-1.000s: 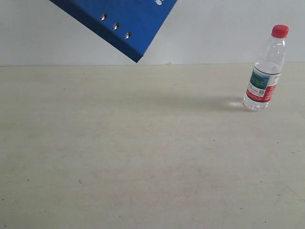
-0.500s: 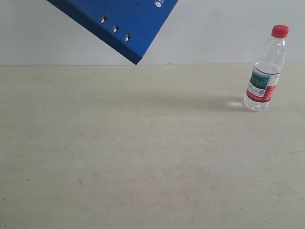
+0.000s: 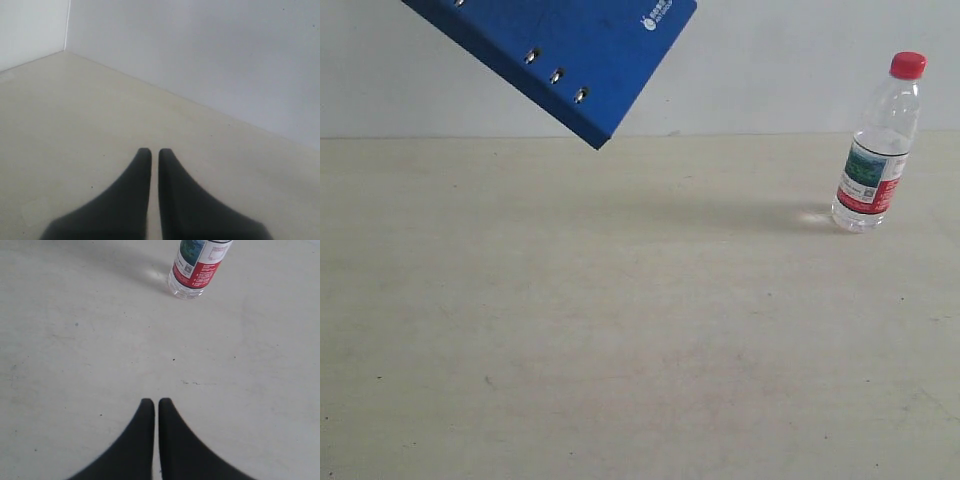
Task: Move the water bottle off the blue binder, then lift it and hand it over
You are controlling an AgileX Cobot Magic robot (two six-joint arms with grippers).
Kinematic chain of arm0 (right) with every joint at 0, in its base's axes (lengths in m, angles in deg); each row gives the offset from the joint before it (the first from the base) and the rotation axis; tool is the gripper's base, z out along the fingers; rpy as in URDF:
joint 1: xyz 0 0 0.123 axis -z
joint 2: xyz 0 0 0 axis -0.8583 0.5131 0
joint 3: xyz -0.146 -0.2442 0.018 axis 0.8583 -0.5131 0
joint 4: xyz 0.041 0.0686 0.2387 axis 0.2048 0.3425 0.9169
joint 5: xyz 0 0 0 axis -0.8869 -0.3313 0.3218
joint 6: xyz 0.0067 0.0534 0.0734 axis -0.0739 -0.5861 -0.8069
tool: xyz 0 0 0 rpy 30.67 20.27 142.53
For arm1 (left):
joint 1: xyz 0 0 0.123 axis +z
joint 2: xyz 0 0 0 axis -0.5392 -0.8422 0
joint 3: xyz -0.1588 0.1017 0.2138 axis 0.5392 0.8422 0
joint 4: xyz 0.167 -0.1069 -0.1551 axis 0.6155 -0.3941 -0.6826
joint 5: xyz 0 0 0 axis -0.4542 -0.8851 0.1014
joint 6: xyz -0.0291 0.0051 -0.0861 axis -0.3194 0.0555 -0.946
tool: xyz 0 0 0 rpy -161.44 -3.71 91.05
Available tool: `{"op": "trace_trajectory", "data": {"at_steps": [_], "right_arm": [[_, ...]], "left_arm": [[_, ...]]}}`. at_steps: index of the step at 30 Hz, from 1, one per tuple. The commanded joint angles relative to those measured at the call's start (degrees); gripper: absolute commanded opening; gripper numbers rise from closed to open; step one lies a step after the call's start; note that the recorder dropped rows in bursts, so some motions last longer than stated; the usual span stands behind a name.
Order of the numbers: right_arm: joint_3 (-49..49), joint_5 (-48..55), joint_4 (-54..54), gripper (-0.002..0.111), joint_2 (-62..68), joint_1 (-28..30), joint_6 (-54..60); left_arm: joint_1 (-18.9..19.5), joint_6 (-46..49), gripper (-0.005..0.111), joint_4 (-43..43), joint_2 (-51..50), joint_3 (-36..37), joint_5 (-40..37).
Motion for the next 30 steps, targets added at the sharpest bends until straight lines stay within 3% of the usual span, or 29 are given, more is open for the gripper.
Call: {"op": "trace_trajectory", "data": {"at_steps": [1, 4, 22, 30], "right_arm": [[0.1, 0.4, 0.2, 0.000, -0.2, 0.2, 0.3], [0.1, 1.4, 0.2, 0.000, -0.2, 0.2, 0.3], [0.1, -3.1, 6.6, 0.000, -1.8, 0.2, 2.6], [2.5, -7.0, 21.0, 0.000, -22.9, 0.2, 14.9]], "left_arm": [[0.1, 0.0, 0.005, -0.2, 0.0, 3.5, -4.5], [0.1, 3.9, 0.005, 1.4, 0.5, 3.5, -4.2], [0.1, 4.2, 0.005, 1.5, 0.8, 3.5, -2.7], [0.1, 4.2, 0.005, 1.5, 0.8, 3.5, -2.7]]}}
